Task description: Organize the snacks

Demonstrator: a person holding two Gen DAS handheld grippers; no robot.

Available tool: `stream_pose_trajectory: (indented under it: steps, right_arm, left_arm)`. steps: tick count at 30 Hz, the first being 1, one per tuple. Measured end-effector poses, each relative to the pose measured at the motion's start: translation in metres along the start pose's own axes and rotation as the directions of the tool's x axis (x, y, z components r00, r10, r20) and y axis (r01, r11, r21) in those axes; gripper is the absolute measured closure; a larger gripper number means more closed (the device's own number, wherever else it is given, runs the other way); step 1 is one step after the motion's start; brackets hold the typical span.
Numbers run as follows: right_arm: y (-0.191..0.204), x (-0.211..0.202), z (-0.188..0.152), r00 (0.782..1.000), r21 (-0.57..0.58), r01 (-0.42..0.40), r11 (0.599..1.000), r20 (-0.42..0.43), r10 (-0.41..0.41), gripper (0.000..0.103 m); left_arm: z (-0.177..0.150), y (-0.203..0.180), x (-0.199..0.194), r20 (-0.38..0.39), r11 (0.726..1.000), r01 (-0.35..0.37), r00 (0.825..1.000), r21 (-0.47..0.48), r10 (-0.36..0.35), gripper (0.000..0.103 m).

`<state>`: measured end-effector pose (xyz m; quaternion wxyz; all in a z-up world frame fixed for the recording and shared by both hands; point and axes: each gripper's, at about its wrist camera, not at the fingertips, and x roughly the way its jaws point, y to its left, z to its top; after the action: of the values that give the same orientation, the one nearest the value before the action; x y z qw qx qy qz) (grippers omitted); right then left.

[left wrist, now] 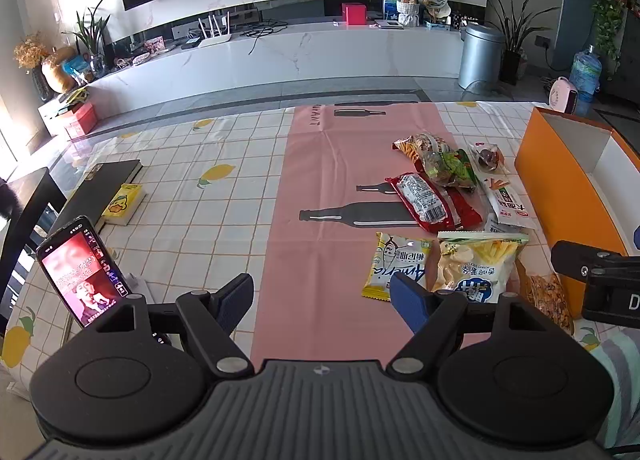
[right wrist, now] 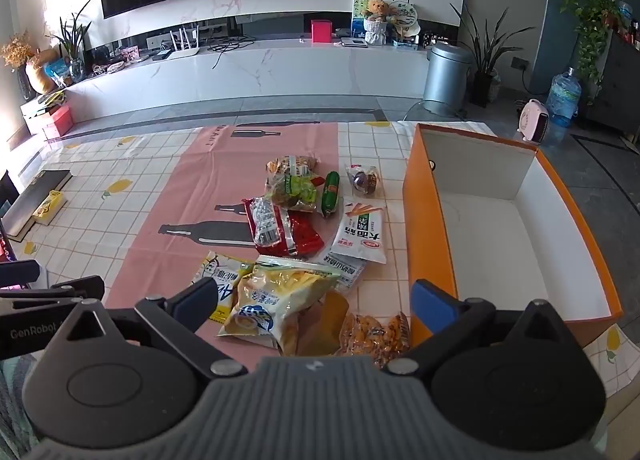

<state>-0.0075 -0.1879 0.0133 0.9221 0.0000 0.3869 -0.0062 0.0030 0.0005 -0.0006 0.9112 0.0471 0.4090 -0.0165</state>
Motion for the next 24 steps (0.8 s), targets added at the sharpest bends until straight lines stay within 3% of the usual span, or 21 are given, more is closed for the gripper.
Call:
stream_pose_trajectory:
  steps: [24]
  right_arm:
    - [-0.0010,0.0038,-0.0022,1.000,0.003,0.000,1.000,-0.002,0.000,0.004]
  left_arm:
    - [-0.0008,0.0000,0.0011,-0.006,1.000,0.000,1.000,-0.013,0.000,0.012]
